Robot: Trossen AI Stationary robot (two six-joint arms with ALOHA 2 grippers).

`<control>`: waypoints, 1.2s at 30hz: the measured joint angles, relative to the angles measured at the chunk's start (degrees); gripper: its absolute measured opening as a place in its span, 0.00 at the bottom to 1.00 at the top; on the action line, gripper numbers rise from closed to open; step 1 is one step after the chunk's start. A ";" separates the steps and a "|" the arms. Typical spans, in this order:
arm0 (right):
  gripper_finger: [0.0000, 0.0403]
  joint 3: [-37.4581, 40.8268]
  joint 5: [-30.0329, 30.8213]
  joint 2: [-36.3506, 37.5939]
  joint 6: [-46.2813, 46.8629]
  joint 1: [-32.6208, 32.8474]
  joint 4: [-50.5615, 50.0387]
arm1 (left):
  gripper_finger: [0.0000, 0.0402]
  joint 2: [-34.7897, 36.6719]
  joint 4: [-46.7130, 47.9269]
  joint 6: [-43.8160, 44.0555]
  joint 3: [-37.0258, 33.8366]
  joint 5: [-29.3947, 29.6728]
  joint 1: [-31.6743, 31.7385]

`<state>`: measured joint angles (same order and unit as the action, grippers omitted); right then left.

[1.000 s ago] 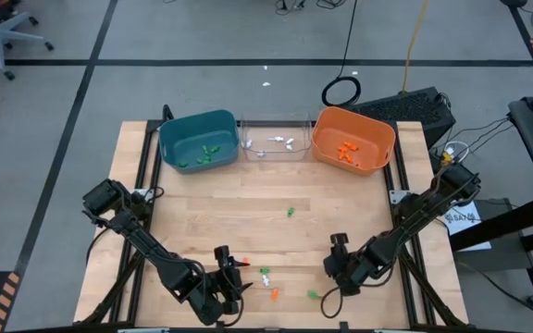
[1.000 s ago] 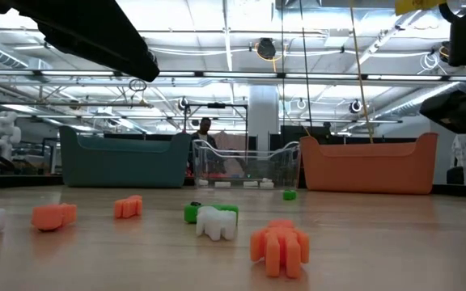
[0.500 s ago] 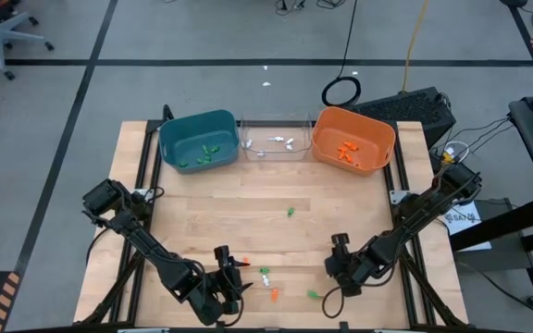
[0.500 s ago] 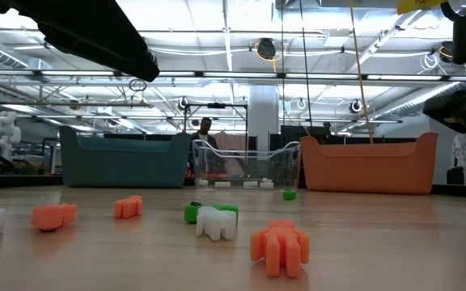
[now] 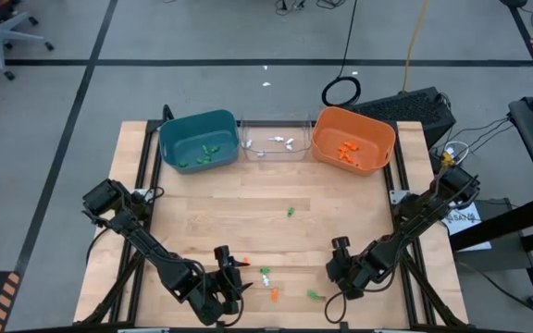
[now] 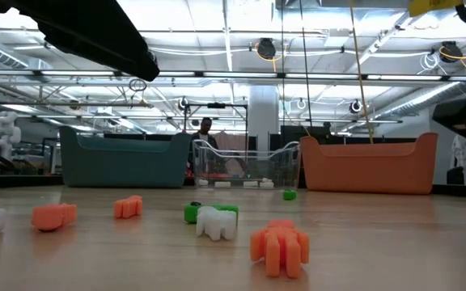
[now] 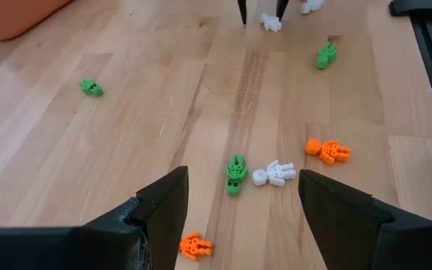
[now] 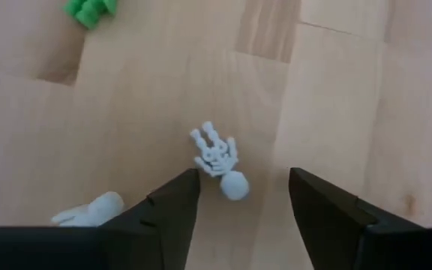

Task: Sort Halloween decoration
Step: Put the white skeleton toy into the transparent bin

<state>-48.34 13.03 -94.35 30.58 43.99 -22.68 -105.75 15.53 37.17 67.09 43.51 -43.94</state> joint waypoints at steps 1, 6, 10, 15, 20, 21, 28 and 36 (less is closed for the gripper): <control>0.47 -0.06 -0.32 -0.34 -0.56 0.00 0.35 | 0.62 0.00 -0.01 -0.02 0.00 0.00 0.00; 0.34 -0.15 -1.11 -1.17 -1.32 0.00 0.85 | 0.62 0.02 -0.02 -0.02 0.00 0.00 0.00; 0.17 -0.15 -1.33 -1.00 -2.87 0.02 1.08 | 0.62 0.02 0.00 -0.03 0.02 0.00 0.00; 0.02 -0.12 -1.31 -1.00 -5.05 0.02 1.76 | 0.62 0.02 -0.02 -0.04 0.02 0.00 0.07; 0.05 0.00 -0.36 -0.57 -4.80 0.04 2.39 | 0.62 0.02 -0.01 -0.20 0.02 0.07 0.16; 0.05 0.08 0.09 -0.28 -4.82 0.04 2.55 | 0.62 0.02 -0.01 -0.24 0.02 0.07 0.22; 0.01 0.13 9.93 2.86 -7.62 -0.06 4.88 | 0.62 0.02 -0.02 -0.39 0.02 0.24 0.33; 0.01 0.09 21.70 4.53 -10.57 -0.05 7.40 | 0.62 0.02 -0.02 -0.39 0.02 0.26 0.37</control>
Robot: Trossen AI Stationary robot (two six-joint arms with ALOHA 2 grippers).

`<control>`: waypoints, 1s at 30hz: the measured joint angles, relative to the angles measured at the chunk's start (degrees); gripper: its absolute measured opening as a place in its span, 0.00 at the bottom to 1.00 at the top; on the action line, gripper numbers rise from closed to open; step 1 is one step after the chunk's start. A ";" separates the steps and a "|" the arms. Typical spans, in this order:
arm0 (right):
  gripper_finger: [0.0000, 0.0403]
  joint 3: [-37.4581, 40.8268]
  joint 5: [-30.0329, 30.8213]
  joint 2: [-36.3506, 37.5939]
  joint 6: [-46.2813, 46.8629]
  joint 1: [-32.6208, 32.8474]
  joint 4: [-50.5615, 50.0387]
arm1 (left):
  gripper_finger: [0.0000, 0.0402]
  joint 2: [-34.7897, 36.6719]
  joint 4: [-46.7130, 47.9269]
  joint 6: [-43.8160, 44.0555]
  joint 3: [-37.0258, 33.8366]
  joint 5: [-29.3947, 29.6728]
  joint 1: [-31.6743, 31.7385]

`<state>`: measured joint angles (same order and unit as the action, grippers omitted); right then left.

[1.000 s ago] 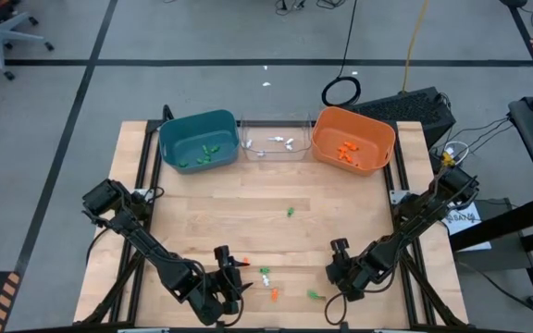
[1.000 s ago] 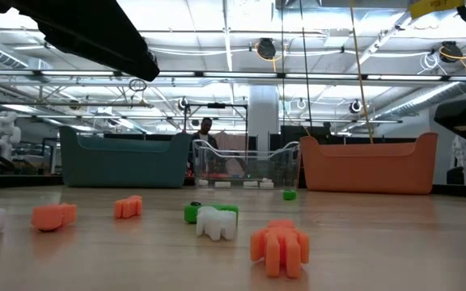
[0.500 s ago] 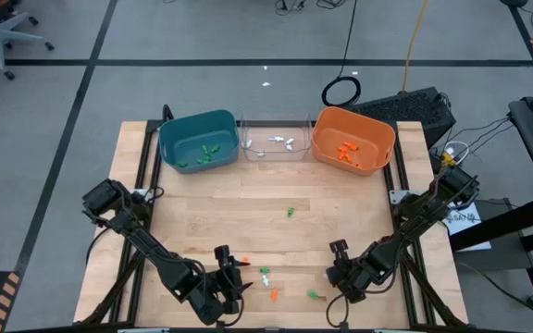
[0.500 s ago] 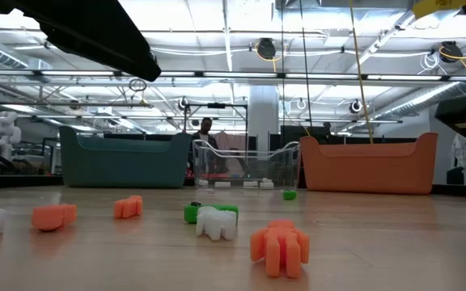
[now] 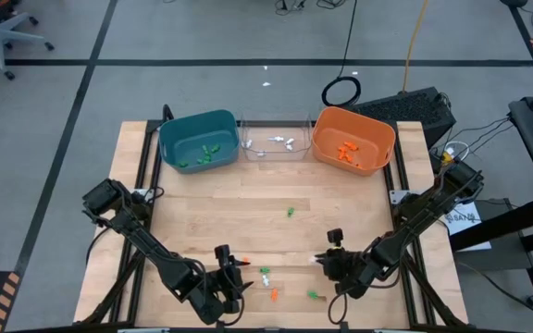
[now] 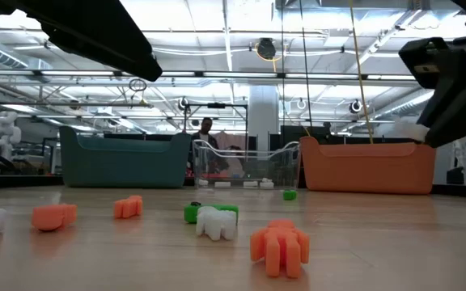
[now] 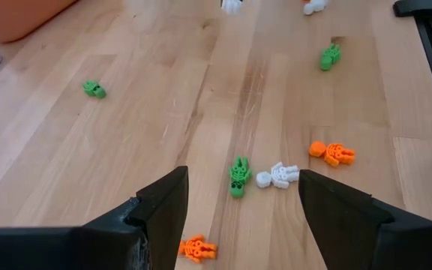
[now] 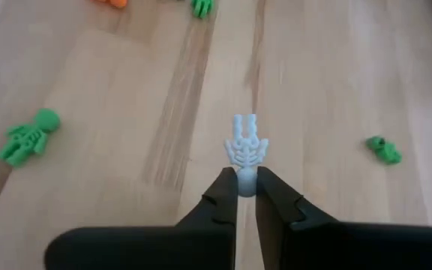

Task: Sort Halloween decoration
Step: Put the white skeleton toy into the transparent bin

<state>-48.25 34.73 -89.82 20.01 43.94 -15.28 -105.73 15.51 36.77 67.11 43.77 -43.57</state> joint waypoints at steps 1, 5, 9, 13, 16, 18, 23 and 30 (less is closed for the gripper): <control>0.01 0.00 0.12 0.00 -0.51 0.00 0.38 | 0.62 0.00 0.00 0.00 0.00 0.00 0.00; 0.01 -0.02 2.22 0.00 -3.02 0.00 0.49 | 0.62 0.00 0.00 0.00 0.00 0.20 0.00; 0.01 -0.18 4.74 0.05 -4.89 0.00 0.40 | 0.62 0.00 0.00 0.02 0.00 0.22 0.07; 0.01 -1.87 6.15 0.09 -7.91 0.00 0.37 | 0.62 0.00 -0.02 0.01 0.00 0.24 0.26; 0.01 -4.50 8.45 0.09 -14.47 0.02 -0.48 | 0.62 0.00 -0.02 0.02 0.00 0.24 0.72; 0.01 -6.81 10.28 0.09 -19.63 0.02 -0.93 | 0.62 0.00 -0.02 0.02 0.00 0.24 1.14; 0.01 -13.21 15.53 0.11 -31.91 0.02 -4.66 | 0.62 0.00 -0.04 0.01 0.00 0.24 1.77; 0.01 -20.23 23.16 0.11 -45.83 -0.06 -10.22 | 0.62 0.00 -0.16 -1.12 0.00 0.24 1.99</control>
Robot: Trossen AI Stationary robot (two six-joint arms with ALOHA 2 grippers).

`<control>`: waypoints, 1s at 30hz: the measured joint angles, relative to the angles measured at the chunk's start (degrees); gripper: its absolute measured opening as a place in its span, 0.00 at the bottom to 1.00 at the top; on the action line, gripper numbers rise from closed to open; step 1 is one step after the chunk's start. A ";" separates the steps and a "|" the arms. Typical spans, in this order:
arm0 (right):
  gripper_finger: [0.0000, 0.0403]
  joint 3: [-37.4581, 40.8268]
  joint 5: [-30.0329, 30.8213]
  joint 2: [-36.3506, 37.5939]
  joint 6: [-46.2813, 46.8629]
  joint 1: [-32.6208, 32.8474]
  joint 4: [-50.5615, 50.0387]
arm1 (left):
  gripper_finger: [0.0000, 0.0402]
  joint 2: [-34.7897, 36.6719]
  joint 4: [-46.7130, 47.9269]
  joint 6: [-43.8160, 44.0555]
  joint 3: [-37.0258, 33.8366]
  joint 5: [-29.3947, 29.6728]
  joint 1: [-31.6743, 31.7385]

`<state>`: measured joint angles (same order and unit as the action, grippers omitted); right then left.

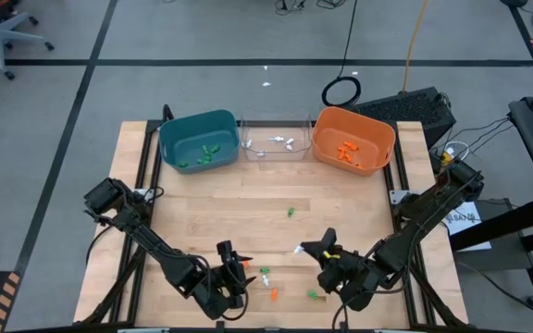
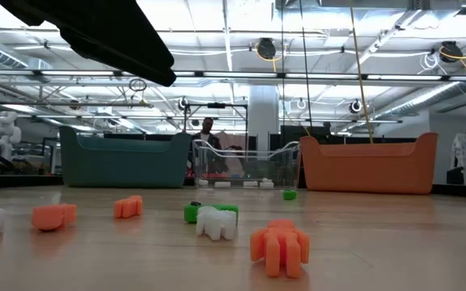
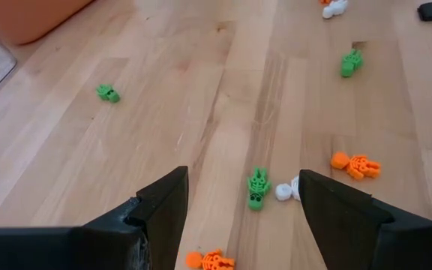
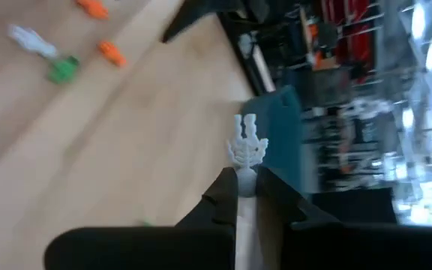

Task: Sort Halloween decoration
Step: Put the white skeleton toy into the transparent bin

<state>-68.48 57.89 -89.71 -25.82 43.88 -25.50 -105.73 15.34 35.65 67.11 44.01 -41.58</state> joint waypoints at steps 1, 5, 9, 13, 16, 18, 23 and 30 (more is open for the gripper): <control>0.01 -0.57 1.12 0.00 -1.84 -0.06 -0.53 | 0.62 0.00 -0.08 -0.19 0.00 0.00 0.00; 0.01 -2.32 4.09 0.01 -8.64 -0.84 -1.25 | 0.62 0.00 -0.45 -0.26 0.00 0.00 0.04; 0.01 -3.49 6.71 0.02 -14.65 -1.79 -1.15 | 0.62 0.00 -0.47 -0.41 0.00 0.00 0.04; 0.01 -4.05 7.01 0.07 -16.59 -2.86 -1.11 | 0.62 0.00 -0.49 -0.41 0.00 0.00 0.04; 0.01 -4.09 7.03 0.07 -16.58 -3.41 -0.93 | 0.62 0.00 -0.49 -0.41 0.00 0.00 0.04; 0.01 -4.09 7.01 0.07 -15.65 -3.68 -0.93 | 0.62 0.00 -0.49 -0.41 0.00 0.00 0.04; 0.01 -4.09 6.93 0.07 -13.15 -3.81 -0.93 | 0.62 0.00 -0.51 -0.41 0.00 0.00 0.02; 0.01 -4.09 6.76 0.07 -10.47 -4.37 -0.91 | 0.62 0.00 -0.98 -0.66 0.00 0.00 0.00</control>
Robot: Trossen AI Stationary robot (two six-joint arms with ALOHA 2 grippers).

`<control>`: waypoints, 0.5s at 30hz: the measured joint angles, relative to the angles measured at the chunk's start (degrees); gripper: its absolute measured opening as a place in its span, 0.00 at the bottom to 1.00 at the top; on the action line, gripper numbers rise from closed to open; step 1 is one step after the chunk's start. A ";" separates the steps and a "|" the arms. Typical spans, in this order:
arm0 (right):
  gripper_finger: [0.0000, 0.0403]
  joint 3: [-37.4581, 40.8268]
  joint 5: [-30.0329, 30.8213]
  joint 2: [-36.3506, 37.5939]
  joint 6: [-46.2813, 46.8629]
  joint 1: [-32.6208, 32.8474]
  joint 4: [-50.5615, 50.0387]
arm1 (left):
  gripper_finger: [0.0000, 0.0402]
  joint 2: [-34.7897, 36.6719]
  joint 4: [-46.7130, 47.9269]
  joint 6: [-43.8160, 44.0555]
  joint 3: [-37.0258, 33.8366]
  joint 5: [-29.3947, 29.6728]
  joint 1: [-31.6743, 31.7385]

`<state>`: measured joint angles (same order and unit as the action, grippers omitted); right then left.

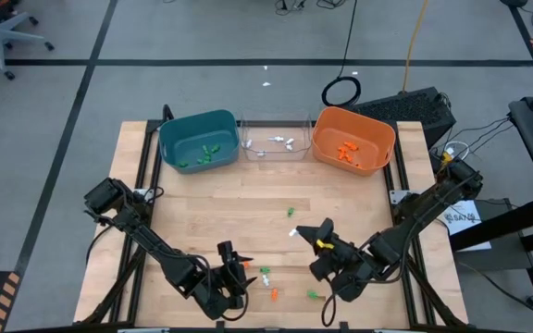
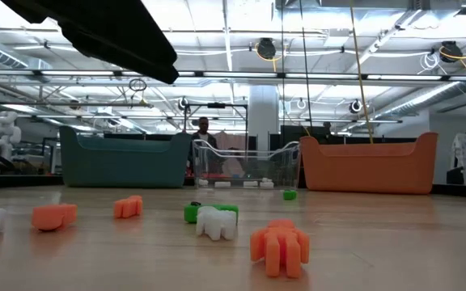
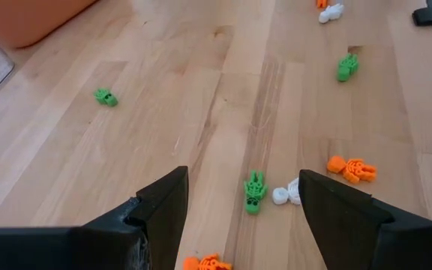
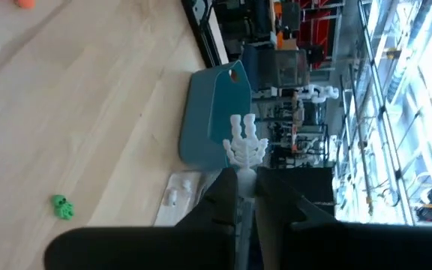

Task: Sort Halloween decoration
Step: Put the white skeleton toy into the transparent bin

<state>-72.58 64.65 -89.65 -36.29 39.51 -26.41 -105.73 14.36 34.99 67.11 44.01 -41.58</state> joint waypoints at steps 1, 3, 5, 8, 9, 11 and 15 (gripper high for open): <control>0.01 0.00 -0.19 0.00 1.02 -0.38 -0.02 | 0.62 0.00 -0.40 -0.59 0.00 0.00 0.00; 0.01 0.00 -0.88 0.00 3.26 -1.38 -0.01 | 0.62 0.00 -1.20 -1.22 0.00 -0.01 0.00; 0.01 0.00 -3.30 0.00 5.78 -2.97 0.02 | 0.62 0.00 -1.70 -1.71 0.00 -0.01 0.00; 0.01 0.00 -6.38 0.00 9.50 -6.49 0.00 | 0.62 0.00 -2.42 -2.53 0.00 -0.02 0.00; 0.01 0.00 -7.07 0.00 10.48 -7.91 0.00 | 0.62 0.00 -2.43 -2.52 0.00 -0.02 0.00; 0.01 0.00 -9.54 0.00 11.76 -11.29 -0.04 | 0.62 0.00 -2.42 -2.50 0.00 -0.02 -0.02; 0.01 0.00 -16.01 0.00 12.71 -19.17 -0.26 | 0.62 0.00 -2.39 -2.57 0.00 -0.02 0.00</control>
<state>-72.58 48.64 -89.65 -23.58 20.35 -26.68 -105.73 11.97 32.42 67.11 43.99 -41.58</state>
